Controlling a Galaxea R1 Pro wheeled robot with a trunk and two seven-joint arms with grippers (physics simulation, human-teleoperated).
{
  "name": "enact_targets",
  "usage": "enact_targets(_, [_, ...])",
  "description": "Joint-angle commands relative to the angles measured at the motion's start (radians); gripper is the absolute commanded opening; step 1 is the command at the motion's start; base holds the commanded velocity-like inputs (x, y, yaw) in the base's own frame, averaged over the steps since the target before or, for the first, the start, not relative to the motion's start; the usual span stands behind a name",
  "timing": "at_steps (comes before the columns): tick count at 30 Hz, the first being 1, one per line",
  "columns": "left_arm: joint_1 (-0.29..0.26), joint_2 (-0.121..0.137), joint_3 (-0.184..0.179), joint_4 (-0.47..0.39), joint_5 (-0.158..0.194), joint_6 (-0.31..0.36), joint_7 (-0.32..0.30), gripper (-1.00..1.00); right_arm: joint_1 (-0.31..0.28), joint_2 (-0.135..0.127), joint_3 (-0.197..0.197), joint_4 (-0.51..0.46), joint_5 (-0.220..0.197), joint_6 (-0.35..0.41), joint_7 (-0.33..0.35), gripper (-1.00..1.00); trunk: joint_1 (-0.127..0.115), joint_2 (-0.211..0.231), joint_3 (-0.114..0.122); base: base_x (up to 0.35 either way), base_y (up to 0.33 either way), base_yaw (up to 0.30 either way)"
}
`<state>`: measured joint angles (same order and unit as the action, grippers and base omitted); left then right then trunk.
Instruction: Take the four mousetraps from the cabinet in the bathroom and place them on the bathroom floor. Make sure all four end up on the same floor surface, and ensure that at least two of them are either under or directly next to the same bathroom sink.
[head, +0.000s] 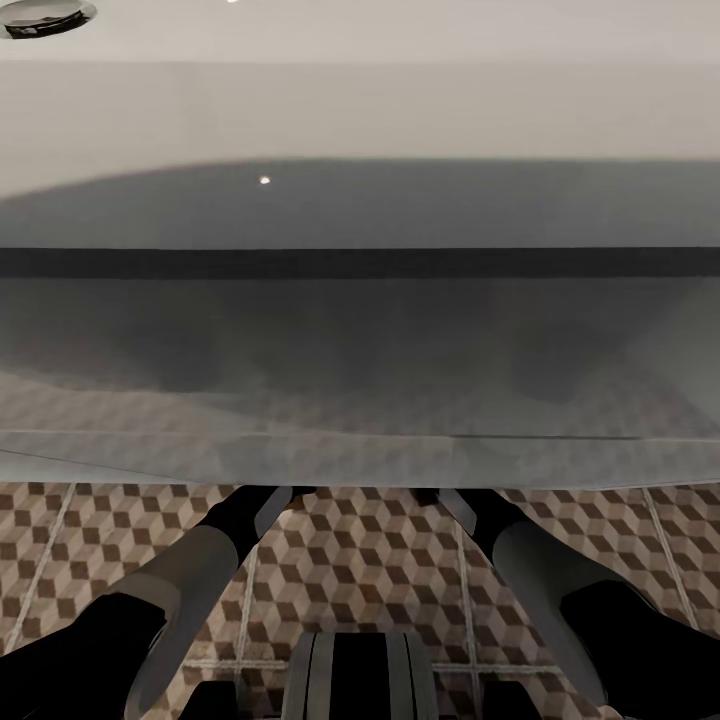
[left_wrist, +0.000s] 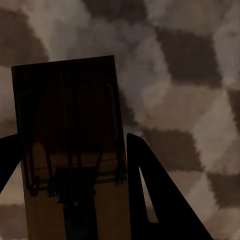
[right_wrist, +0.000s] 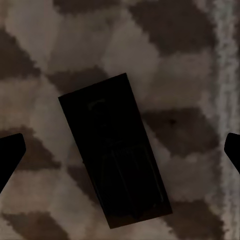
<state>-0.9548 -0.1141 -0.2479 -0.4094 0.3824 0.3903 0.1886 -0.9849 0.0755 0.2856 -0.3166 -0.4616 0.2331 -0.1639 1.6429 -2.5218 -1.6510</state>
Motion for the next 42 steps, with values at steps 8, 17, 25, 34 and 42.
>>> enact_targets(8, [-0.062, 0.001, -0.010, 0.003, 0.006, 0.005, 0.009, -1.00, -0.044, 0.000, 0.010, -0.003, -0.005, 0.005, -0.008, 1.00, 0.000, 0.000, 0.000, 0.000, 0.000, 0.000])
enact_targets(17, [-0.062, 0.001, -0.009, 0.003, 0.006, 0.004, 0.008, -1.00, -0.044, 0.001, 0.010, -0.003, -0.005, 0.005, -0.008, 1.00, 0.000, 0.000, 0.000, 0.000, 0.000, 0.000])
enact_targets(25, [-0.062, 0.001, -0.008, 0.002, 0.006, 0.004, 0.008, -1.00, -0.044, 0.001, 0.010, -0.003, -0.005, 0.005, -0.008, 1.00, 0.000, 0.000, 0.000, 0.000, 0.000, -0.064])
enact_targets(34, [-0.062, 0.001, -0.008, 0.001, 0.006, 0.004, 0.008, -1.00, -0.044, 0.001, 0.010, -0.003, -0.005, 0.005, -0.008, 1.00, 0.000, 0.000, 0.000, 0.000, 0.000, -0.009])
enact_targets(42, [-0.062, 0.001, -0.008, 0.001, 0.005, 0.004, 0.008, -1.00, -0.044, 0.001, 0.010, -0.003, -0.005, 0.005, -0.008, 1.00, 0.000, 0.000, 0.000, 0.000, 0.000, 0.000])
